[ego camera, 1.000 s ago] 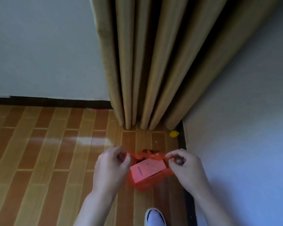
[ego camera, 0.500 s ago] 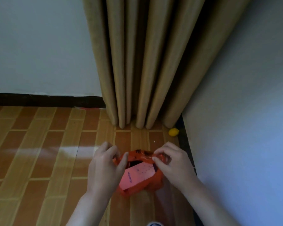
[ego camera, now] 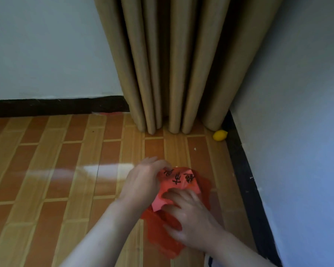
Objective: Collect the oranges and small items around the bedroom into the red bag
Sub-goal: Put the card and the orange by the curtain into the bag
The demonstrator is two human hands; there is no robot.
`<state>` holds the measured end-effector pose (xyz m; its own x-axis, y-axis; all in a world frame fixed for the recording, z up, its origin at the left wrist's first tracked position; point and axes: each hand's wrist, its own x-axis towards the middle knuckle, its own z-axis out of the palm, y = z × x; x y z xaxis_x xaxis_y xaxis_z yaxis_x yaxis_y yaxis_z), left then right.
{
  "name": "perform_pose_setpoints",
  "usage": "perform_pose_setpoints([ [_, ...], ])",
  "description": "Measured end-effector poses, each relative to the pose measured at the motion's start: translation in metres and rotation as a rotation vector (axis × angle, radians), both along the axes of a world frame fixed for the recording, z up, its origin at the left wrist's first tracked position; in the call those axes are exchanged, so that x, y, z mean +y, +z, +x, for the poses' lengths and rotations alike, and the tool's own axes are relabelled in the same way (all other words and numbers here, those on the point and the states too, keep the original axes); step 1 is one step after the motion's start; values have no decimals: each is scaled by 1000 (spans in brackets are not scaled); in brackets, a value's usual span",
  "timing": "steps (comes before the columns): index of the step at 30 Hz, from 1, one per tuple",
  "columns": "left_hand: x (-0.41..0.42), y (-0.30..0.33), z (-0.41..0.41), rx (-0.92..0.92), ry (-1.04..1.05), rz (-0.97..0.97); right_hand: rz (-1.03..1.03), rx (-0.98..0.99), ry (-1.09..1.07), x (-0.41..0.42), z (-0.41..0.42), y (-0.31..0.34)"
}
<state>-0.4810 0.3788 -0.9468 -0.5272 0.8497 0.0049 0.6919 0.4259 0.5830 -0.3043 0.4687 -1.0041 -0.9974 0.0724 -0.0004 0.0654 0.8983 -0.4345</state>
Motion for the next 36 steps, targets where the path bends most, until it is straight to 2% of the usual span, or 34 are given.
perform_pose_setpoints([
  [4, -5, -11, -8, 35, -37, -65, 108, -213, 139, -4, 5, -19],
  [9, -11, -16, -10, 134, -79, -125, 140, -260, 67, 12, 3, -38],
  [14, -9, -38, -1, 209, -270, -360, 83, -251, -146, 54, -6, -37],
  [19, 7, -45, 7, 213, -301, -766, -56, -285, -235, 81, -15, -30],
  [23, 12, -57, -11, 363, -284, -912, -100, -307, -249, 94, -16, -35],
  [26, 11, -59, -26, 327, -194, -939, -116, -319, -260, 100, -17, -42],
  [30, -1, -65, -28, 280, -133, -914, -37, -298, -304, 108, -16, -46],
  [36, -24, -67, -32, 258, 67, -833, -110, -317, -451, 112, -1, -54],
])
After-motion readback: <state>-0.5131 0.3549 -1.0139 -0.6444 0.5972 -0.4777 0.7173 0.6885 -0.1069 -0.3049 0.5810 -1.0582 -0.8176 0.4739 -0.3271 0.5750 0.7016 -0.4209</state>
